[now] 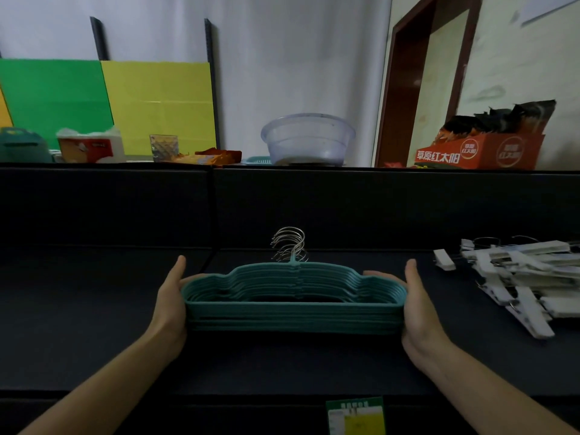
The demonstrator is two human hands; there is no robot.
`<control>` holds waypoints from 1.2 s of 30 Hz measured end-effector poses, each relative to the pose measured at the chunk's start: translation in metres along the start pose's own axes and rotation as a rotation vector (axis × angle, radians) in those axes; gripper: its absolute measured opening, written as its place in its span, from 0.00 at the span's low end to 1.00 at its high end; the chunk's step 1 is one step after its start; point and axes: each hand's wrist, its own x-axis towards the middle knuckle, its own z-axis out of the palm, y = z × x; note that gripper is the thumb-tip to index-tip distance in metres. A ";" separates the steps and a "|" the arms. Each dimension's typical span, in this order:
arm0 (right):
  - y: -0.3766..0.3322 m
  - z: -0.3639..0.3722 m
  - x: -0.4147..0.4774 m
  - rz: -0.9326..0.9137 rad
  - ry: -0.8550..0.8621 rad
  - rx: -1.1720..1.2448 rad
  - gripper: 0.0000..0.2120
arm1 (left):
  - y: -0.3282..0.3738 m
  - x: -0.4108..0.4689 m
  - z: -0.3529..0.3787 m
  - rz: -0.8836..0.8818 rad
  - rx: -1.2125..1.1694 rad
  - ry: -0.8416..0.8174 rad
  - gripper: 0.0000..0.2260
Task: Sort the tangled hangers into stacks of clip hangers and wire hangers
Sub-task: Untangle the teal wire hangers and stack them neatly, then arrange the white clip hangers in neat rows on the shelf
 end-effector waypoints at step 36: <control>-0.063 -0.082 0.014 -0.346 -0.131 -0.628 0.11 | 0.047 -0.042 0.117 1.093 0.540 -0.118 0.11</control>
